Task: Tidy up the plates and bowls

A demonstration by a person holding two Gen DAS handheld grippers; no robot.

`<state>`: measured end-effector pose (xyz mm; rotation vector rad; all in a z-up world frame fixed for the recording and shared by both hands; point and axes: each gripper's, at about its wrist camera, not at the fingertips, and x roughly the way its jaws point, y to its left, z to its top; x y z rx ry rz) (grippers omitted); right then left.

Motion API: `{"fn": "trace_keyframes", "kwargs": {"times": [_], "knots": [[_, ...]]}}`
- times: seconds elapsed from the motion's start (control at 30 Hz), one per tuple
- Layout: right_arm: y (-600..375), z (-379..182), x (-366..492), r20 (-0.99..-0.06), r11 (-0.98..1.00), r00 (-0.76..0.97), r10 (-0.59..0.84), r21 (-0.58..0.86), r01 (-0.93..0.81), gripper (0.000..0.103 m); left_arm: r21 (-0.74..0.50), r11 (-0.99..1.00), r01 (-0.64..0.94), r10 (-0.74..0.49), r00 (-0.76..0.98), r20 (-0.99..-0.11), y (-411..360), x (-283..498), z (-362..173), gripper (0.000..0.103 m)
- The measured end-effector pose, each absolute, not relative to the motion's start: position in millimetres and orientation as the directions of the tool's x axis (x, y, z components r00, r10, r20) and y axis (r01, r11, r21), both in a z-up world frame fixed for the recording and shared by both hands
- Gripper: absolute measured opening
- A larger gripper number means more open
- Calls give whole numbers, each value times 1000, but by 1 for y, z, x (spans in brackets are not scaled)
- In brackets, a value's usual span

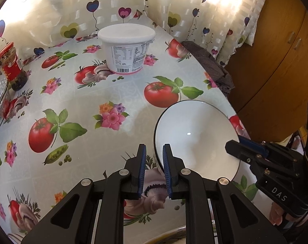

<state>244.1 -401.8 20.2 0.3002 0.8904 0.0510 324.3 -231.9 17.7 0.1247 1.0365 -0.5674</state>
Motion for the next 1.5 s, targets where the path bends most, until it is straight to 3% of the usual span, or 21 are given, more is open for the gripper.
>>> {"fn": "trace_keyframes", "kwargs": {"times": [0.97, 1.5], "knots": [[-399, 20, 244, -770, 956, 624, 134, 266, 123, 18, -183, 848, 497, -398, 371, -839, -233, 316, 18, 17], [-400, 48, 220, -735, 952, 668, 115, 273, 137, 18, -197, 844, 499, -426, 402, -810, -232, 297, 41, 17]]}}
